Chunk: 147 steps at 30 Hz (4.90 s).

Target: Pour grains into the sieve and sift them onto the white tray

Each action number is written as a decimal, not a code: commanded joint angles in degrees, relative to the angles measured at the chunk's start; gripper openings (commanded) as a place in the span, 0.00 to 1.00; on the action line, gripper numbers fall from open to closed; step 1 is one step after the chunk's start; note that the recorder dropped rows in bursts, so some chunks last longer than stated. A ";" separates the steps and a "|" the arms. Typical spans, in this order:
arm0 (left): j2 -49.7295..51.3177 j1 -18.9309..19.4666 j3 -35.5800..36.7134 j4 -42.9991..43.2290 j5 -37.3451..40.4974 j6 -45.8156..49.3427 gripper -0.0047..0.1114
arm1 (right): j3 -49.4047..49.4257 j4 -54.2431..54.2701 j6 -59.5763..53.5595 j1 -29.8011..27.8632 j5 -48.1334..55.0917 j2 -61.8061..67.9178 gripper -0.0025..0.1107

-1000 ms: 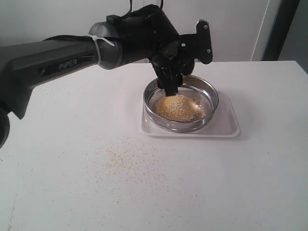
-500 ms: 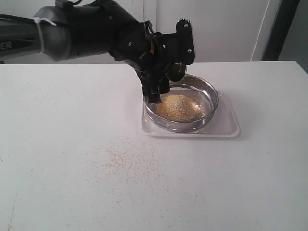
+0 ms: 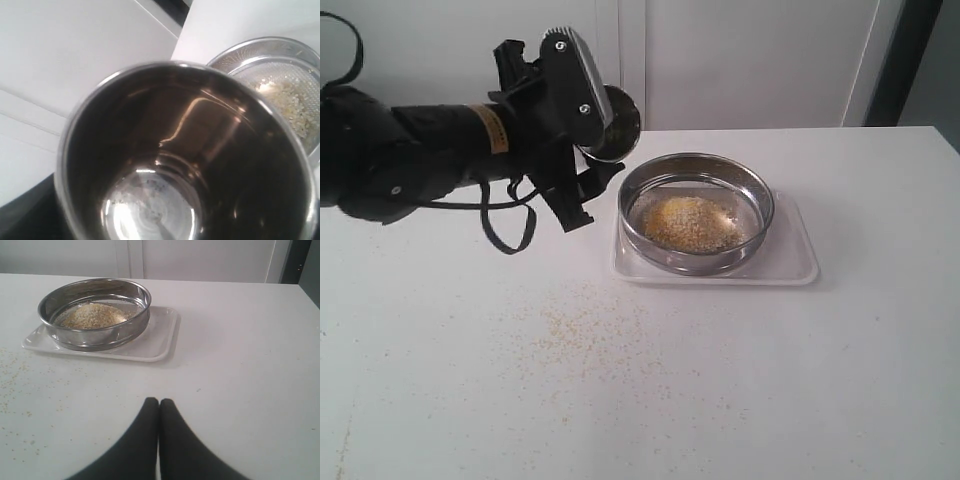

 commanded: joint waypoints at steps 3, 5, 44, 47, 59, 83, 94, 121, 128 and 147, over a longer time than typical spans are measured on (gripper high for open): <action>-4.28 3.64 10.03 15.77 -18.44 -12.40 0.04 | 0.35 -0.37 -0.01 -0.47 -0.10 -0.36 0.02; -4.67 5.50 11.66 22.63 -23.88 -17.57 0.04 | 0.35 -0.37 -0.01 -0.47 -0.10 -0.36 0.02; -5.14 28.18 20.78 10.66 -7.64 -59.99 0.04 | 0.35 -0.37 -0.01 -0.47 -0.10 -0.36 0.02; -3.24 28.18 19.99 4.87 -6.83 -53.09 0.04 | 0.35 -0.37 -0.01 -0.47 -0.10 -0.36 0.02; 4.85 28.18 15.41 0.87 -13.63 -51.62 0.04 | 0.35 -0.37 -0.01 -0.47 -0.10 -0.36 0.02; 20.56 25.67 3.02 3.15 -18.29 -53.54 0.04 | 0.35 -0.37 -0.01 -0.47 -0.10 -0.36 0.02; 23.75 25.67 1.00 4.35 -17.64 -53.54 0.04 | 0.35 -0.37 -0.01 -0.47 -0.10 -0.36 0.02; 29.04 25.55 0.78 5.72 -20.84 -54.01 0.04 | 0.35 -0.37 -0.01 -0.47 -0.10 -0.36 0.02; 29.04 25.55 0.78 5.85 -21.10 -54.01 0.13 | 0.35 -0.37 -0.01 -0.47 -0.10 -0.36 0.02; 26.43 25.77 0.78 8.81 -18.43 -51.49 0.94 | 0.35 -0.37 -0.01 -0.47 -0.10 -0.36 0.02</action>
